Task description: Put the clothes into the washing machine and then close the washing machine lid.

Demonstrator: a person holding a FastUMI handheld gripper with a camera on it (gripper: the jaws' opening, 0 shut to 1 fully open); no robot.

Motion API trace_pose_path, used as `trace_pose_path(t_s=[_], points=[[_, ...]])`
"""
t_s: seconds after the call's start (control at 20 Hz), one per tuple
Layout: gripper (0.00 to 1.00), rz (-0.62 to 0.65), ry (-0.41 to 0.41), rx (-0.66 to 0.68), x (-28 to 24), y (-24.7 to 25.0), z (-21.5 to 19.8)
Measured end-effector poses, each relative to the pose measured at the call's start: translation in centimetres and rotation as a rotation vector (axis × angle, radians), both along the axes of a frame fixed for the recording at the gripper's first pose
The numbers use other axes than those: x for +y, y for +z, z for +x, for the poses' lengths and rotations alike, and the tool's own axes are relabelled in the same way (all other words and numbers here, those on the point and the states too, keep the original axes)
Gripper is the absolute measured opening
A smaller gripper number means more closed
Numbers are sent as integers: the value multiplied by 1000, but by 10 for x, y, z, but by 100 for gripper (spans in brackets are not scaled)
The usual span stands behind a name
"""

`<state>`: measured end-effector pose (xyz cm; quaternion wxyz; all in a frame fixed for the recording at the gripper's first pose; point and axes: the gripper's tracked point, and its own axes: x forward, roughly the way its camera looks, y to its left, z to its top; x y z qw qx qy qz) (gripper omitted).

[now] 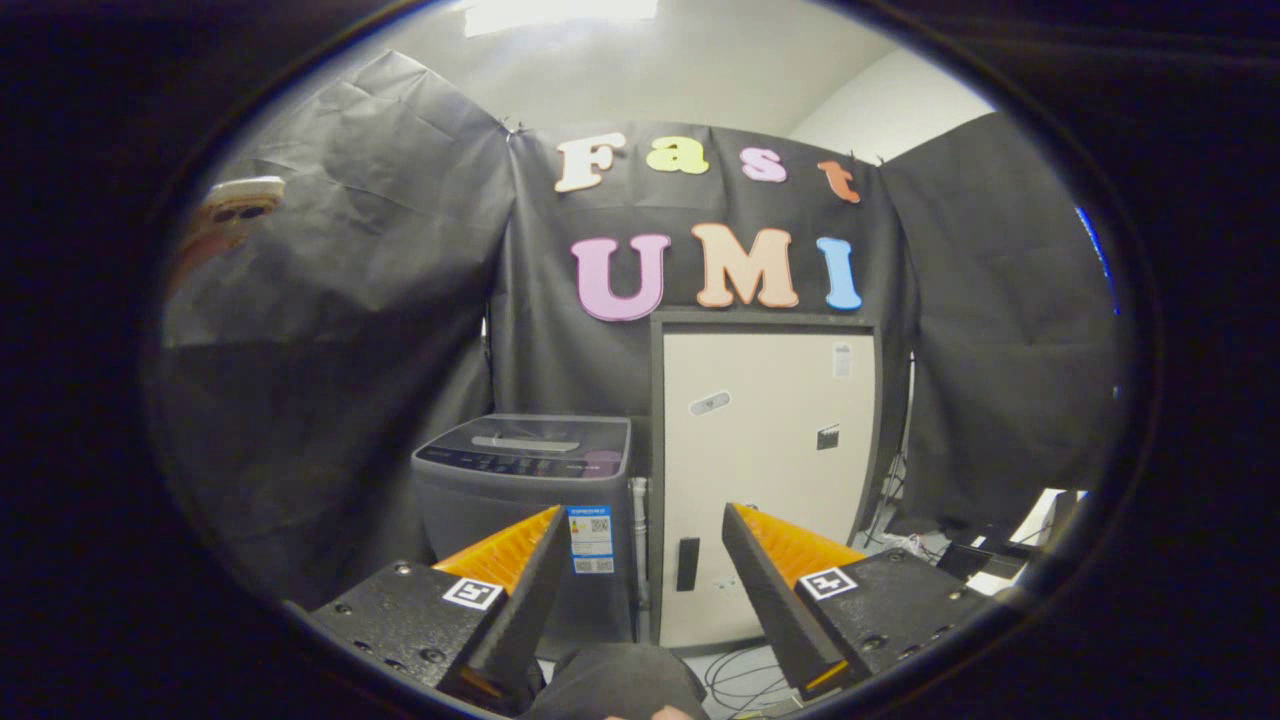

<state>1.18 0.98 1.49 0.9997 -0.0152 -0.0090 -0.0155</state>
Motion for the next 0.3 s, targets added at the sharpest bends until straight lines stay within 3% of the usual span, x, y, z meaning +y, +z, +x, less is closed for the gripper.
trace_pose_path(t_s=[0.3], points=[[92,-2,-24,-6,-7,5,-25]])
